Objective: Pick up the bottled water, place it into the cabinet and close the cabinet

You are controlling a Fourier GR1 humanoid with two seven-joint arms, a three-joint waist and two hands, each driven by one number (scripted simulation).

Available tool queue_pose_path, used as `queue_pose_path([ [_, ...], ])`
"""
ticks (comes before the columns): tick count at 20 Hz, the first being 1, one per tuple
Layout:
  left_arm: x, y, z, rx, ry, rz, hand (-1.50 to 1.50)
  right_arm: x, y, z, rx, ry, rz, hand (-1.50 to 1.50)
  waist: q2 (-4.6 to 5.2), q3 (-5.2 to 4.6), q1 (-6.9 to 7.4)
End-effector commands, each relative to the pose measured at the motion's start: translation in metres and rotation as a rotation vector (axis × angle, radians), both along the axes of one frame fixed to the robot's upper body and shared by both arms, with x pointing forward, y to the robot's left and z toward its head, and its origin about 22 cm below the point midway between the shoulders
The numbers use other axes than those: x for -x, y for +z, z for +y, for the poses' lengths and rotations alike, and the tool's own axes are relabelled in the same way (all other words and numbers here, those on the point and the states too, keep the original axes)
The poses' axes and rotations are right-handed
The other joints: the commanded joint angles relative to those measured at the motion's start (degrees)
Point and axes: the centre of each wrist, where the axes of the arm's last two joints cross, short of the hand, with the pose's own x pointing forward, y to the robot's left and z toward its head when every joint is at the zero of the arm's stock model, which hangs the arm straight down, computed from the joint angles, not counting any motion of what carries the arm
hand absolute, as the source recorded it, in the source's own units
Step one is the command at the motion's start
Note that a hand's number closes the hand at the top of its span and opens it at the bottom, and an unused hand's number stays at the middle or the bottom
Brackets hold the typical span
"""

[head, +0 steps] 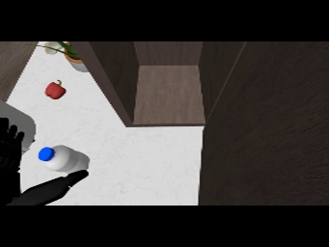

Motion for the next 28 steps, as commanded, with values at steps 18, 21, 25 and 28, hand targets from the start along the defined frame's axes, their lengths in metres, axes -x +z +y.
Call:
queue_pose_path([
  [18,-0.026,-0.160,0.042,0.038,0.091,0.036,-1.50,0.031,0.026,0.001,0.021,0.023,-0.044,-1.50,0.24,-0.06,-0.22],
  [21,0.009,-0.189,0.051,0.085,0.071,0.046,-1.50,0.031,0.014,-0.005,-0.001,0.008,-0.019,-1.50,0.15,-0.02,0.05],
  [25,-0.021,-0.182,0.059,0.195,-0.029,0.043,-1.50,0.039,0.023,-0.011,0.002,0.034,-0.035,-1.50,0.10,-0.01,-0.44],
  [28,-0.026,-0.203,0.054,0.231,-0.046,0.038,-1.50,0.032,0.017,-0.006,0.013,0.020,-0.035,-1.50,0.30,-0.06,-0.17],
])
